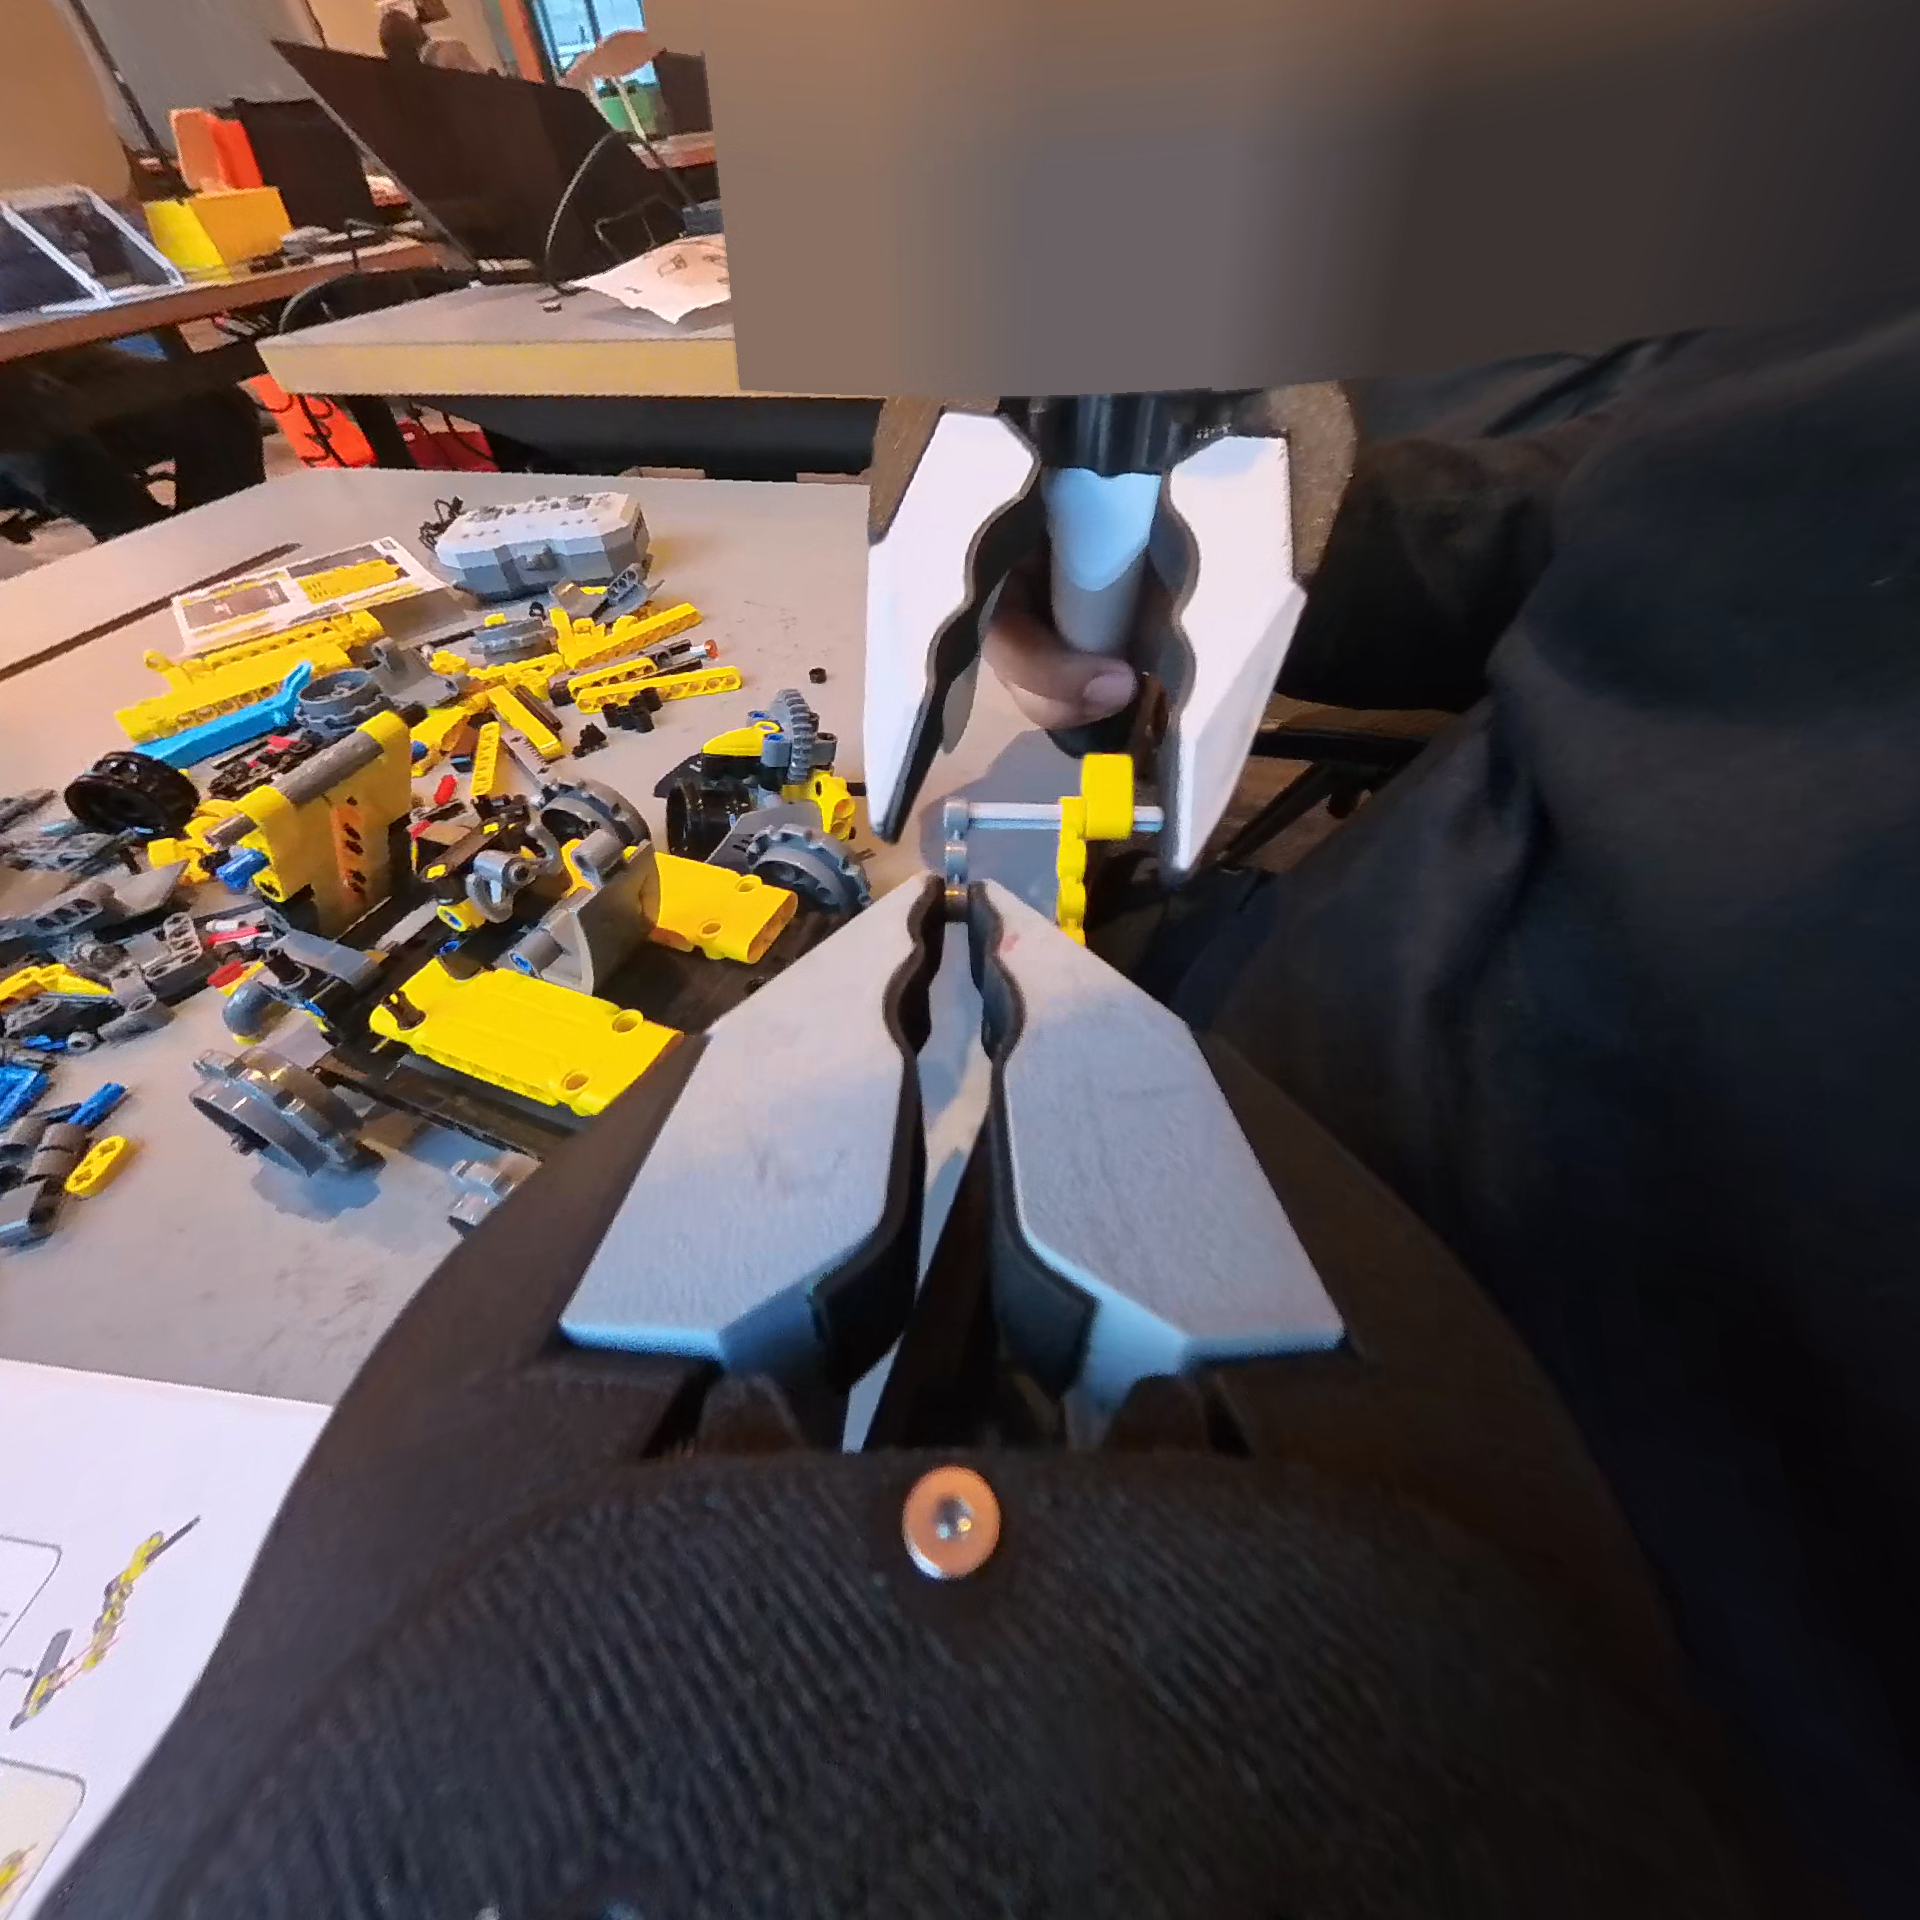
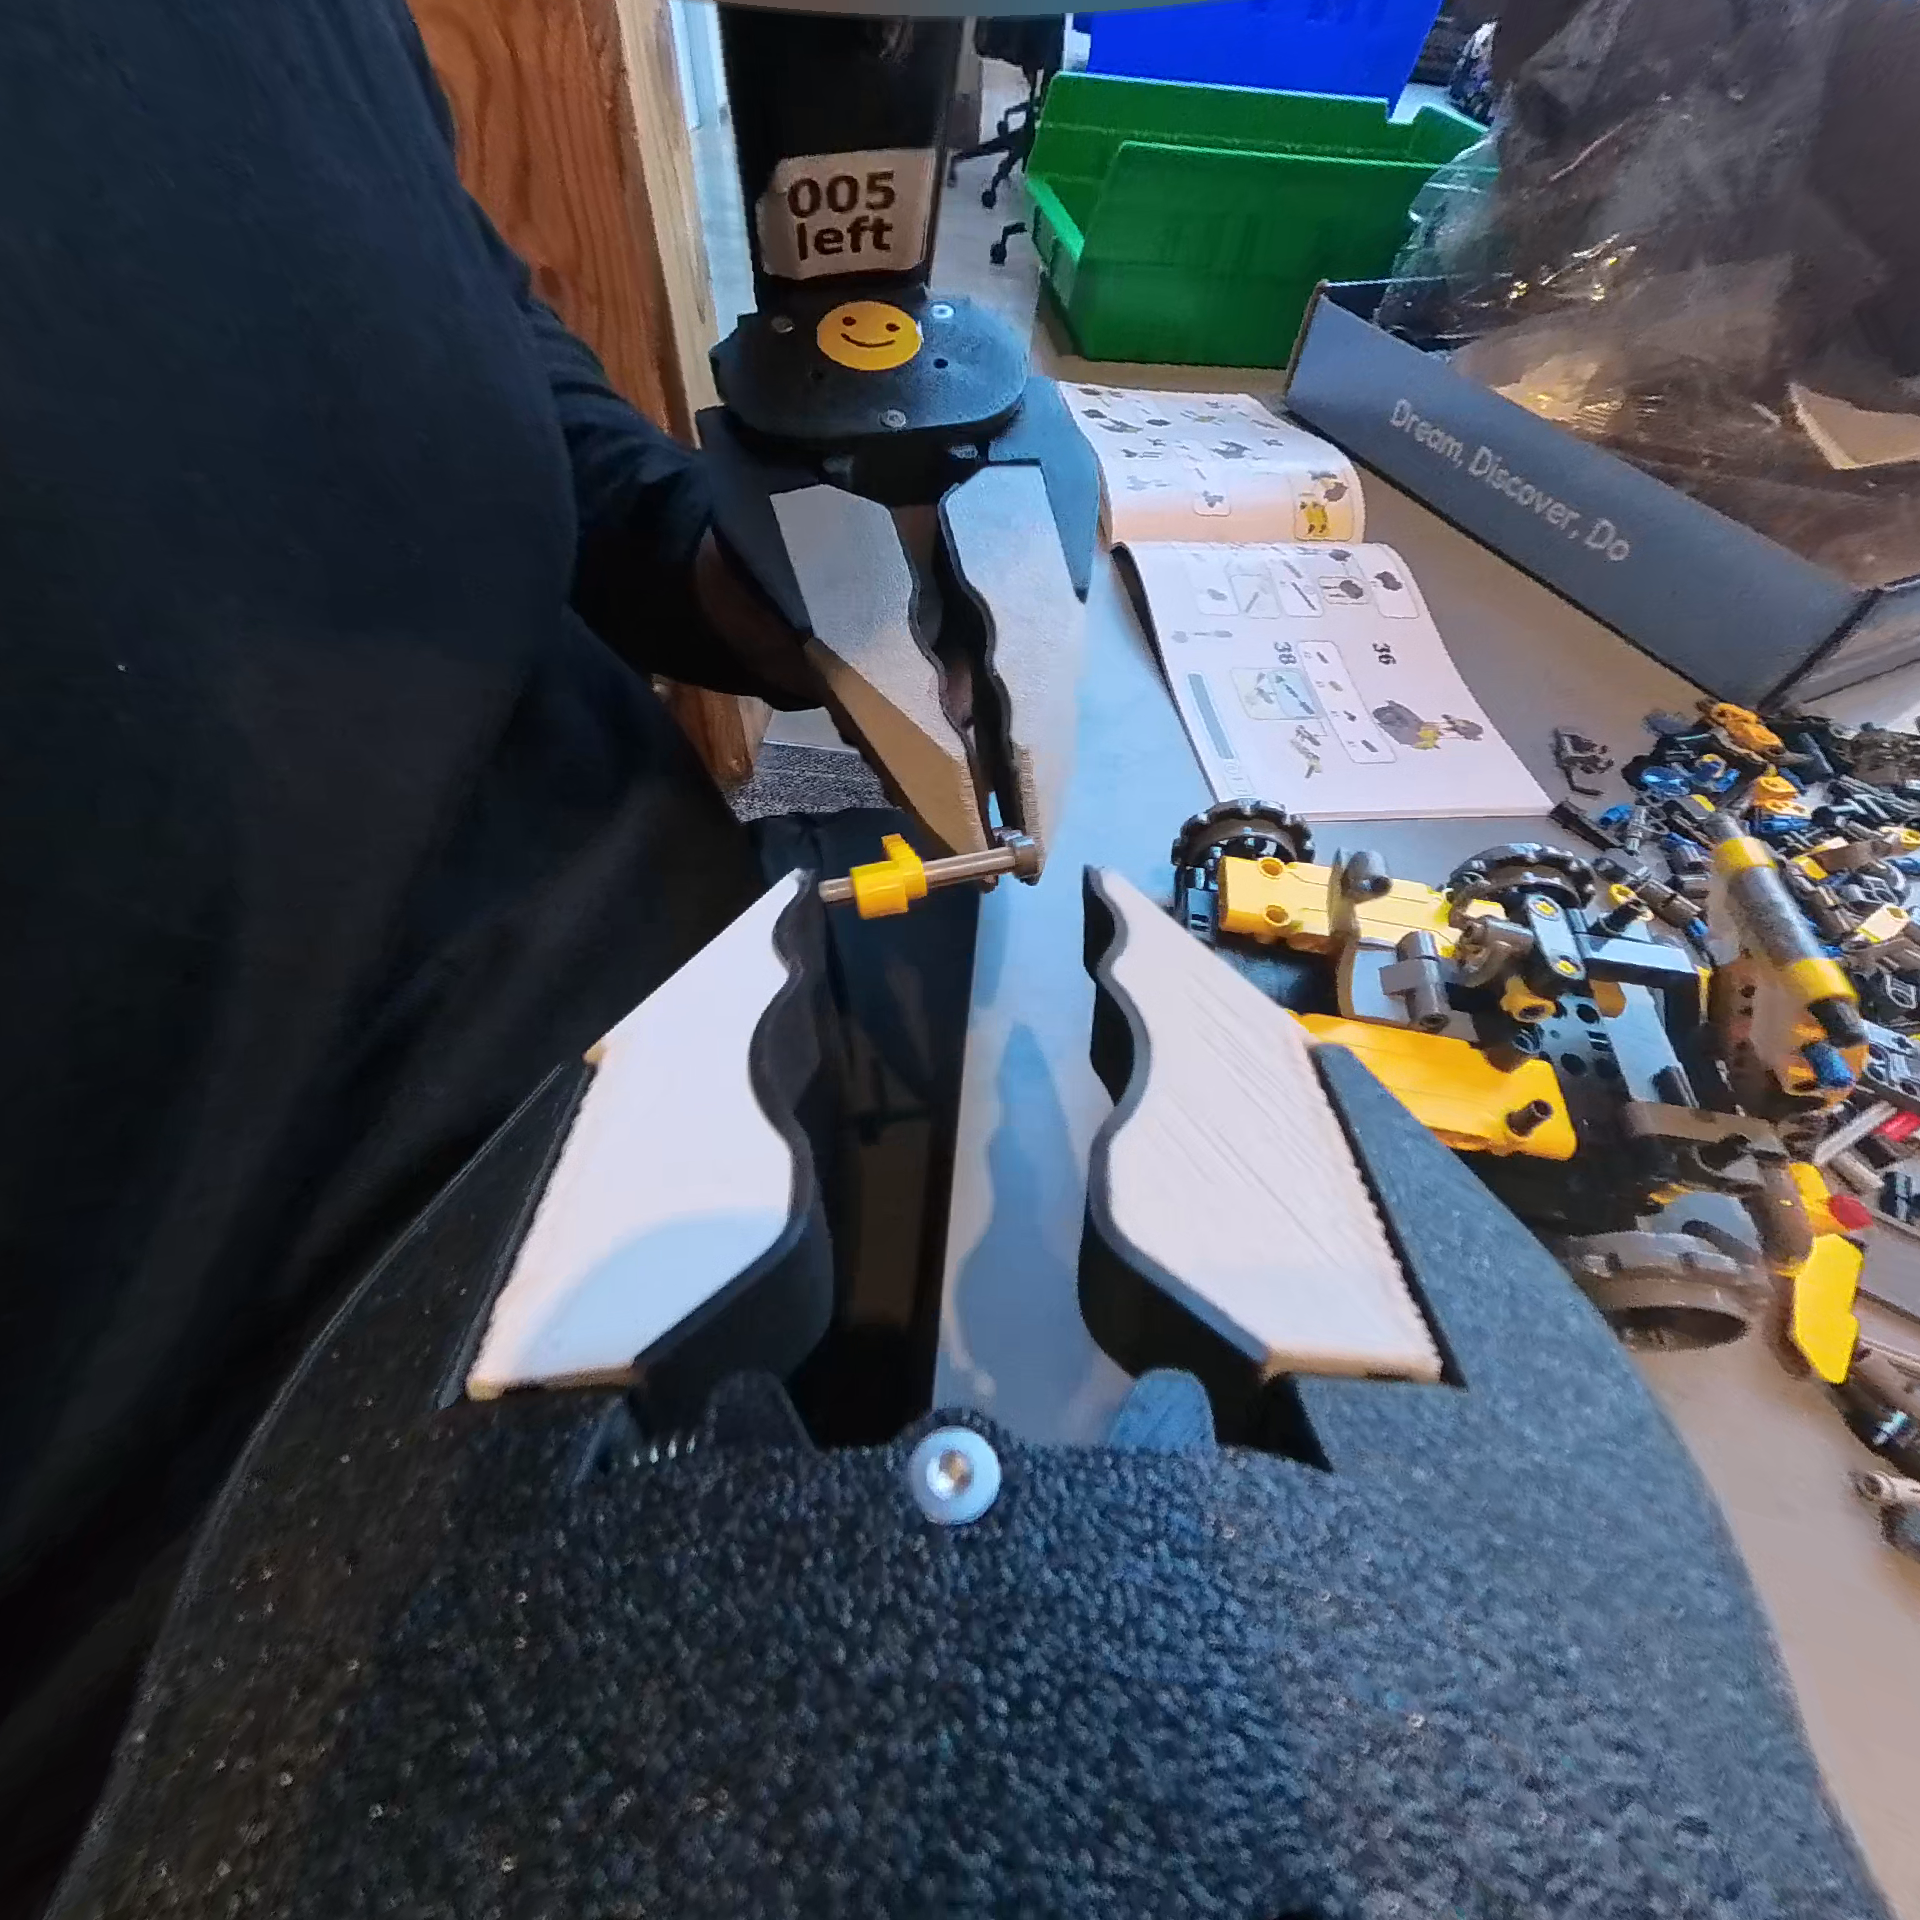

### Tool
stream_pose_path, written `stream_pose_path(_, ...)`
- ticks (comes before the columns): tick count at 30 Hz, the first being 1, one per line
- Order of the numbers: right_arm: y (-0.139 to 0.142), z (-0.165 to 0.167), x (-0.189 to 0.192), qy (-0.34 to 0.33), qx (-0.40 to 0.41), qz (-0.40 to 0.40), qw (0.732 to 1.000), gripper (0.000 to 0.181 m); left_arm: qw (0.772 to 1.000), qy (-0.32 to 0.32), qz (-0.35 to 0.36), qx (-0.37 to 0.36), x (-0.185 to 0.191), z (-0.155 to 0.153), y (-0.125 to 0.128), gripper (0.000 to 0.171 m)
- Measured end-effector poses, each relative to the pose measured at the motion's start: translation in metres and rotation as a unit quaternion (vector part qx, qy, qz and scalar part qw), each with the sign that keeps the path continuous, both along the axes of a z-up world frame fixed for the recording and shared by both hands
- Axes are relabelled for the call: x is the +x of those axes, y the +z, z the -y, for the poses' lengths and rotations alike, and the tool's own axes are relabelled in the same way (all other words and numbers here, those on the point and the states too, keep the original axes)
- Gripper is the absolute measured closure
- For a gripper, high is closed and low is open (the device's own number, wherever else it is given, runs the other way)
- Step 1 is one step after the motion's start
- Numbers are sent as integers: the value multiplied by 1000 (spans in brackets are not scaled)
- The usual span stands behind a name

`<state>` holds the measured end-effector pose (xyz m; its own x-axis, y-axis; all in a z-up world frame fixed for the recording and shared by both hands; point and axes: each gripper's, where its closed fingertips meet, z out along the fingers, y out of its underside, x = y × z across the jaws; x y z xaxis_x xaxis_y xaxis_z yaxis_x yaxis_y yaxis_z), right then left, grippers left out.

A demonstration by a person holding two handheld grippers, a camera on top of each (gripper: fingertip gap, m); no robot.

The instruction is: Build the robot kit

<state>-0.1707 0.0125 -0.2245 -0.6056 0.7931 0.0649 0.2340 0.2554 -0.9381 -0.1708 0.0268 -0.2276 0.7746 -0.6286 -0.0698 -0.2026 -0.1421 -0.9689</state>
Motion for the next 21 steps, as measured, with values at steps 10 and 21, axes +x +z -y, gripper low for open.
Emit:
stream_pose_path(10, -6, 9, 0, 25, 14, 7, 1000, 139, 1000, -7, -30, -2, -1, 1, -7, 170)
stream_pose_path(21, -5, 6, -6, 14, 6, 6, 1000, 135, 998, 20, -58, 25, -7, -2, -5, 171)
